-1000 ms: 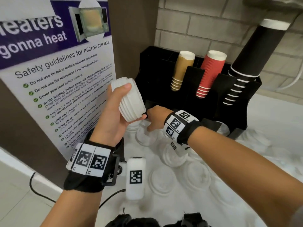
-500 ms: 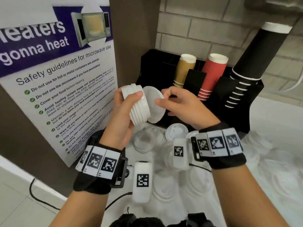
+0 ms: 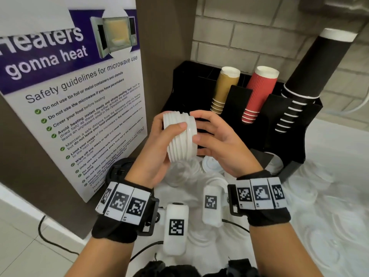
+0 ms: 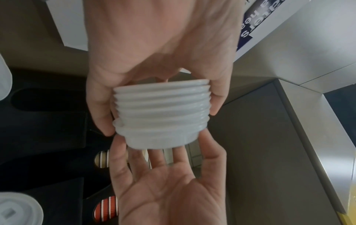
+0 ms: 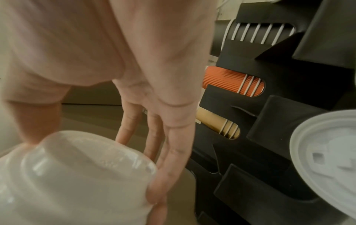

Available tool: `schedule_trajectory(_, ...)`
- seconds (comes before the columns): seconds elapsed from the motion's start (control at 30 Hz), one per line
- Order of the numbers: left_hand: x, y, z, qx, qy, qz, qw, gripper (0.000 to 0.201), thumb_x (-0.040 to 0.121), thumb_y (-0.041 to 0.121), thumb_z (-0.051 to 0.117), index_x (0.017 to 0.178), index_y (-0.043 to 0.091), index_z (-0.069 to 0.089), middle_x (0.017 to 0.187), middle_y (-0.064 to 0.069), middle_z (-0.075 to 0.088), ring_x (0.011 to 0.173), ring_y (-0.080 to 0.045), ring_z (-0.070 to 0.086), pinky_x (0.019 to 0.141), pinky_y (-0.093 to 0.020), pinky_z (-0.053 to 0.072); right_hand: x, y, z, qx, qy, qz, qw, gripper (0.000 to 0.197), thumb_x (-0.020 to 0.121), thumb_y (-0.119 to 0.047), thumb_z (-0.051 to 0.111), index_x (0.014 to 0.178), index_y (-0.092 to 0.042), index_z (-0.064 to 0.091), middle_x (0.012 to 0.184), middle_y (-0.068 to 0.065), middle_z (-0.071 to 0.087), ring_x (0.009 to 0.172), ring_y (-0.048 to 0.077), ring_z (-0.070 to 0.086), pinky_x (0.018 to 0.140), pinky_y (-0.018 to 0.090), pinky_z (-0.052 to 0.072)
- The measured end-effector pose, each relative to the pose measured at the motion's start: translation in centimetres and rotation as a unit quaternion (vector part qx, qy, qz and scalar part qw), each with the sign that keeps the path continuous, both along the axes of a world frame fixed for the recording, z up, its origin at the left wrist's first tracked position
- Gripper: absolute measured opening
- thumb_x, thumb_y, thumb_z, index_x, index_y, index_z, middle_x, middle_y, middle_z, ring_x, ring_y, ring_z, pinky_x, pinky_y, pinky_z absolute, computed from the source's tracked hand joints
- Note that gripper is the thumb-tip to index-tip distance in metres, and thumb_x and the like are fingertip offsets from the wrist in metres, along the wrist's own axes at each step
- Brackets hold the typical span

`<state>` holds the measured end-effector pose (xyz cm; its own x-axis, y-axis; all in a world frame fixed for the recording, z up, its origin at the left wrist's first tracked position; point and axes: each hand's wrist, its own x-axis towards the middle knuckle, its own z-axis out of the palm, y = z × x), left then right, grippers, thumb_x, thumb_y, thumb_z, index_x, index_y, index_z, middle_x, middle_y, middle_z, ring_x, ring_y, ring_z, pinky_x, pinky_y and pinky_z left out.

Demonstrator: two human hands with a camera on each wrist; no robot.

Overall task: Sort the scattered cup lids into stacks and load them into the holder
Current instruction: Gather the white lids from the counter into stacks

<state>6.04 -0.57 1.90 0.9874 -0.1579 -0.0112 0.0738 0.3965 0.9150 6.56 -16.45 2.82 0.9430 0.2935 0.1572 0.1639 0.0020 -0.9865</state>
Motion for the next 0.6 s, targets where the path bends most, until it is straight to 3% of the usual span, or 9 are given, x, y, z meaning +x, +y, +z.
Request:
schedule_trajectory(0.13, 0.2, 0.1, -0.2, 0.019, -0.01, -0.011, 1.0, 0.067, 0.058, 0.048, 0.073, 0.119, 0.029, 0.054, 0.109, -0.002, 0.065, 0.104, -0.021, 0.063, 0.075, -0.039, 0.053, 0.1, 0.0, 0.3, 0.003, -0.01, 0.012, 1.0, 0.048, 0.081, -0.018, 0.065, 0.127, -0.026, 0.055, 0.126, 0.004, 0.061, 0.111, 0.025, 0.062, 0.088, 0.048, 0.055)
schedule_trajectory(0.3, 0.2, 0.1, -0.2, 0.003, -0.02, 0.006, 1.0, 0.067, 0.061, 0.047, 0.074, 0.12, 0.026, 0.052, 0.109, -0.005, 0.064, 0.103, -0.024, 0.063, 0.085, -0.049, 0.05, 0.1, 0.5, 0.4, -0.005, -0.033, 0.025, 0.999, 0.052, 0.08, -0.018, 0.069, 0.129, -0.024, 0.053, 0.127, 0.005, 0.059, 0.113, 0.022, 0.061, 0.088, 0.044, 0.055)
schedule_trajectory(0.37, 0.4, 0.3, -0.1, -0.015, -0.025, 0.037, 0.999, 0.063, 0.066, 0.041, 0.073, 0.122, 0.022, 0.05, 0.11, -0.006, 0.062, 0.101, -0.022, 0.061, 0.08, -0.043, 0.052, 0.7, 0.7, 0.3, 0.009, -0.024, 0.014, 1.0, 0.047, 0.08, -0.026, 0.071, 0.124, -0.03, 0.055, 0.126, 0.002, 0.059, 0.112, 0.018, 0.062, 0.087, 0.04, 0.056)
schedule_trajectory(0.43, 0.6, 0.8, 0.2, -0.035, -0.033, 0.073, 0.996, 0.05, 0.072, 0.036, 0.068, 0.117, 0.024, 0.051, 0.102, 0.001, 0.063, 0.094, -0.016, 0.062, 0.07, -0.033, 0.052, 1.7, 1.1, 0.2, 0.023, -0.001, -0.028, 0.999, 0.029, 0.084, -0.035, 0.066, 0.112, -0.031, 0.06, 0.117, -0.004, 0.061, 0.106, 0.011, 0.063, 0.082, 0.032, 0.056)
schedule_trajectory(0.47, 0.7, 1.1, 0.3, -0.044, -0.038, 0.086, 0.995, 0.045, 0.072, 0.035, 0.065, 0.114, 0.025, 0.052, 0.096, 0.005, 0.063, 0.089, -0.012, 0.063, 0.067, -0.03, 0.052, 2.4, 1.4, 0.0, -0.013, -0.002, -0.06, 0.998, 0.02, 0.088, -0.037, 0.063, 0.106, -0.028, 0.062, 0.11, -0.006, 0.063, 0.102, 0.009, 0.064, 0.08, 0.029, 0.055)
schedule_trajectory(0.53, 0.9, 1.8, 0.7, -0.051, -0.05, 0.097, 0.993, 0.045, 0.072, 0.035, 0.065, 0.114, 0.024, 0.05, 0.09, 0.008, 0.063, 0.081, -0.008, 0.063, 0.066, -0.029, 0.05, 4.3, 1.9, -0.7, -0.191, -0.034, -0.061, 0.979, 0.016, 0.092, -0.03, 0.061, 0.102, -0.018, 0.064, 0.103, -0.005, 0.064, 0.096, 0.008, 0.062, 0.083, 0.028, 0.052)
schedule_trajectory(0.57, 1.0, 2.1, 0.9, -0.05, -0.055, 0.095, 0.993, 0.05, 0.071, 0.036, 0.067, 0.116, 0.022, 0.049, 0.089, 0.007, 0.062, 0.079, -0.007, 0.062, 0.065, -0.029, 0.05, 5.3, 2.3, -1.3, -0.321, -0.046, -0.013, 0.946, 0.021, 0.092, -0.027, 0.061, 0.107, -0.013, 0.064, 0.107, -0.001, 0.065, 0.099, 0.012, 0.061, 0.089, 0.03, 0.051)
schedule_trajectory(0.6, 1.0, 2.4, 1.0, -0.049, -0.058, 0.089, 0.993, 0.058, 0.068, 0.038, 0.069, 0.119, 0.02, 0.048, 0.089, 0.006, 0.061, 0.078, -0.008, 0.062, 0.064, -0.029, 0.05, 6.2, 2.9, -2.1, -0.443, -0.045, 0.05, 0.894, 0.031, 0.091, -0.029, 0.061, 0.117, -0.011, 0.062, 0.115, 0.004, 0.063, 0.106, 0.017, 0.059, 0.095, 0.032, 0.048)
